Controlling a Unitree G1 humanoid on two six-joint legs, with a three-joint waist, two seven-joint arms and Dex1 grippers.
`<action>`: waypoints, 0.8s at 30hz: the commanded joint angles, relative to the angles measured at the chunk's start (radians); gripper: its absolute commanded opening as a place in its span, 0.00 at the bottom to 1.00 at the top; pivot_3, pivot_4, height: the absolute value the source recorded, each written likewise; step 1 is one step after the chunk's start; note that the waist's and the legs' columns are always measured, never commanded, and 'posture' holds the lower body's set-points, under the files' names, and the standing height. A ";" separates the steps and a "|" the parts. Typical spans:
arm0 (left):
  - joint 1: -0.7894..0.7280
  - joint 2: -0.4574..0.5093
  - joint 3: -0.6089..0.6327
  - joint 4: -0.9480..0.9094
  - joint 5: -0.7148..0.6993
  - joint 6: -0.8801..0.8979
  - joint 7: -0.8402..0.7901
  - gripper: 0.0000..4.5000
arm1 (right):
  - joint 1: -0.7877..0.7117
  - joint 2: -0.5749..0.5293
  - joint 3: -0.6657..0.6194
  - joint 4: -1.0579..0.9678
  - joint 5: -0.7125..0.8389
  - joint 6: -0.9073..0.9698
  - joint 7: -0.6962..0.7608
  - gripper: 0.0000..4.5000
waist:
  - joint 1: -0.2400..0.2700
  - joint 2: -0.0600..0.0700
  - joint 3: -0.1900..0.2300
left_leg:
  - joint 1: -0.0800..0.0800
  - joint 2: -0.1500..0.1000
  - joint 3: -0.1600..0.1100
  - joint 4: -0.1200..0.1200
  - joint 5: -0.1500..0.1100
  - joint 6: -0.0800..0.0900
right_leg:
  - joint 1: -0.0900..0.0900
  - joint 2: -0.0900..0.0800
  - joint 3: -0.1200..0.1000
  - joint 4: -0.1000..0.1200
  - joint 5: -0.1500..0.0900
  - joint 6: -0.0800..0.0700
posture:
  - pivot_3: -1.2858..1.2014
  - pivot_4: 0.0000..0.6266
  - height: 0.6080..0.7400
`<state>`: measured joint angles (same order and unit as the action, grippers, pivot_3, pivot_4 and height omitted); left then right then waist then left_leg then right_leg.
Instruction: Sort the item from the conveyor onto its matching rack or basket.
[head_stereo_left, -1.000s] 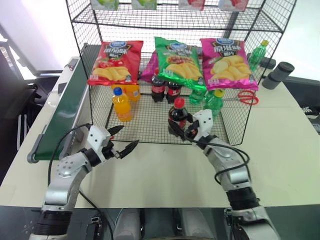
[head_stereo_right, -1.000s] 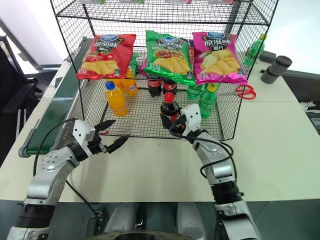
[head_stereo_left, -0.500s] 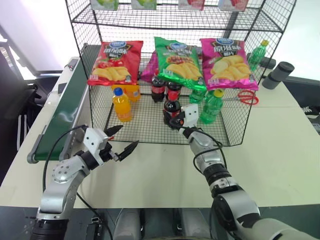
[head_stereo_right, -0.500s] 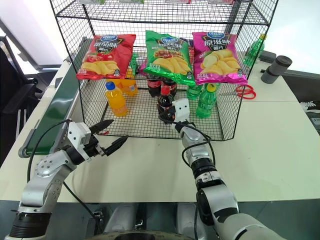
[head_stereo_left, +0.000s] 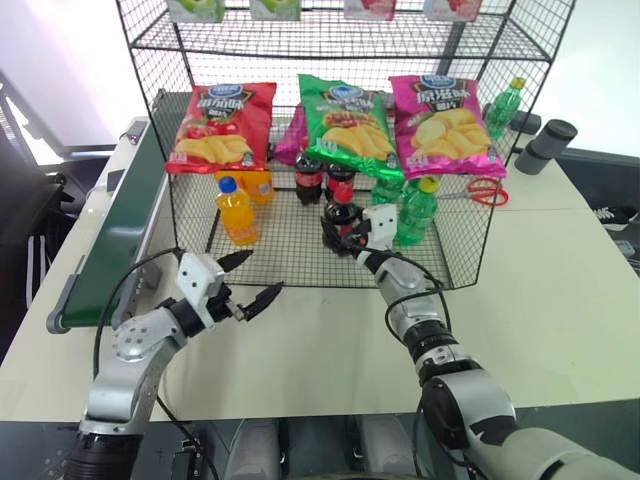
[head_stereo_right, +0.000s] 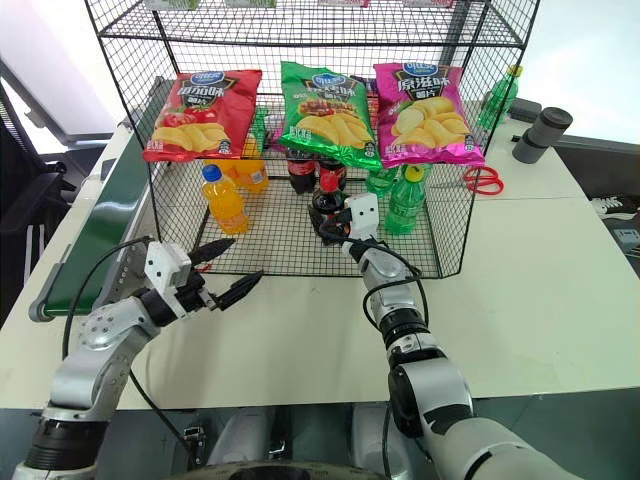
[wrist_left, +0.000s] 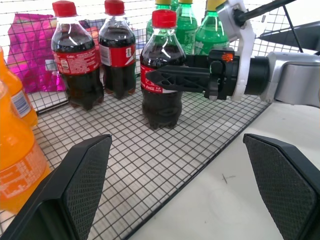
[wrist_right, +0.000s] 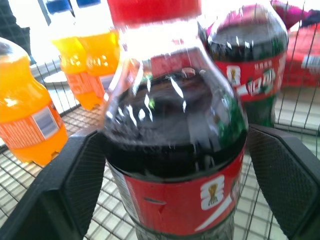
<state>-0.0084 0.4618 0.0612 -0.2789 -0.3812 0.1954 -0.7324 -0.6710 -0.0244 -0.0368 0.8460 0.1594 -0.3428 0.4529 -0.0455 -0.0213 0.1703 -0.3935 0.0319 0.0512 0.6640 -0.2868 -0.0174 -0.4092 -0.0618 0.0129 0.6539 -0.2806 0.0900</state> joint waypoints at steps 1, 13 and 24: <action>-0.019 0.010 0.012 -0.024 0.001 0.019 0.023 1.00 | 0.052 -0.037 -0.003 -0.137 0.005 -0.017 0.032 1.00 | 0.002 0.000 0.000 | 0.000 0.000 0.000 0.000 0.000 0.000 | 0.000 0.000 0.000 0.000 0.000 0.000 | 0.52 0.24 1.00; -0.022 0.050 0.073 -0.005 0.000 0.054 0.062 1.00 | 0.470 -0.364 -0.036 -0.881 0.160 0.348 0.243 1.00 | 0.004 0.001 0.000 | 0.001 0.000 -0.001 -0.002 0.000 0.000 | 0.001 -0.001 0.000 -0.001 0.000 0.000 | 0.52 0.24 1.00; -0.007 0.190 0.193 0.146 -0.012 0.038 -0.025 1.00 | 0.728 -0.689 -0.324 -1.053 0.343 0.565 0.393 1.00 | 0.017 0.001 0.000 | 0.001 0.000 -0.001 -0.002 0.000 0.000 | 0.003 -0.001 0.000 -0.005 -0.001 -0.003 | 0.52 0.24 1.00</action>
<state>-0.0092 0.6346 0.2194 -0.1312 -0.3823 0.2602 -0.7415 0.0552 -0.6959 -0.3152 -0.1594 0.4699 0.2154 0.8290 -0.0284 -0.0207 0.1702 -0.3920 0.0319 0.0508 0.6625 -0.2871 -0.0171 -0.4062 -0.0626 0.0130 0.6493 -0.2826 0.0865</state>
